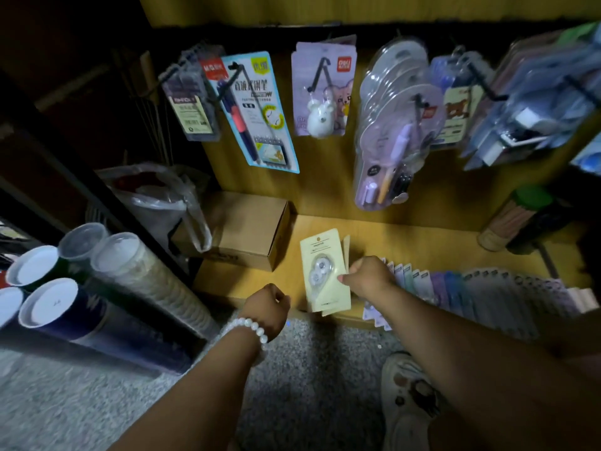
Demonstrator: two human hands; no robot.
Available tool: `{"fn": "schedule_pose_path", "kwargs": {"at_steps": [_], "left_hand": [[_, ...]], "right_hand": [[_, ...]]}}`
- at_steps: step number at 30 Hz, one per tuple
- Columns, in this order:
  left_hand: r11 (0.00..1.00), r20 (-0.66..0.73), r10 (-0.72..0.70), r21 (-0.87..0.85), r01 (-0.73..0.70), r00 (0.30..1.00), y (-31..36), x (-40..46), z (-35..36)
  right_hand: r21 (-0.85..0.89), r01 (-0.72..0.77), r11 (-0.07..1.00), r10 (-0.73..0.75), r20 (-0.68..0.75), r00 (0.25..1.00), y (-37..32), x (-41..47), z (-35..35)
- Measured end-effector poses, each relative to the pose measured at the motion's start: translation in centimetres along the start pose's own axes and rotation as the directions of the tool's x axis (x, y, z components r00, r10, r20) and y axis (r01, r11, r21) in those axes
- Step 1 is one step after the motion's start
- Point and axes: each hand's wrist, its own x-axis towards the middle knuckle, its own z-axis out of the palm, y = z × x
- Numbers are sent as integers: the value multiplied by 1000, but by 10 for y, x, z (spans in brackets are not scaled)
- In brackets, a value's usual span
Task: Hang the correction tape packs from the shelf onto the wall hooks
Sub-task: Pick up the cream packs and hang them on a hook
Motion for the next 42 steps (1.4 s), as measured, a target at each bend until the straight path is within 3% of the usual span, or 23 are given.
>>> {"fn": "schedule_pose_path", "kwargs": {"at_steps": [4, 6, 8, 13, 17, 21, 27, 35, 42], "left_hand": [[948, -24, -107, -303, 95, 994, 7, -13, -20], [820, 15, -159, -555, 140, 987, 14, -26, -35], [613, 103, -149, -771, 174, 983, 19, -39, -50], [356, 159, -145, -912, 202, 976, 24, -68, -77], [233, 134, -70, -961, 147, 988, 30, -85, -99], [217, 88, -3, -972, 86, 996, 40, -101, -119], [182, -58, 35, -981, -64, 998, 56, -118, -141], [70, -157, 37, -985, -159, 987, 82, -135, -172], [143, -296, 69, -942, -303, 953, 100, -151, -211]], "right_hand": [[289, 90, 953, -126, 110, 986, -34, -44, -7], [367, 107, 924, -175, 158, 972, -47, -63, -10], [382, 123, 916, -210, 196, 958, -59, -80, -13], [451, 169, 876, -260, 148, 954, -82, -106, -21], [454, 235, 859, -326, 134, 936, -96, -122, -31], [439, 331, 835, -404, 81, 911, -113, -137, -36], [431, 531, 729, -533, -128, 836, -136, -154, -49], [495, 634, 595, -605, -243, 758, -182, -182, -94], [413, 795, 445, -689, -409, 599, -266, -217, -165]]}}
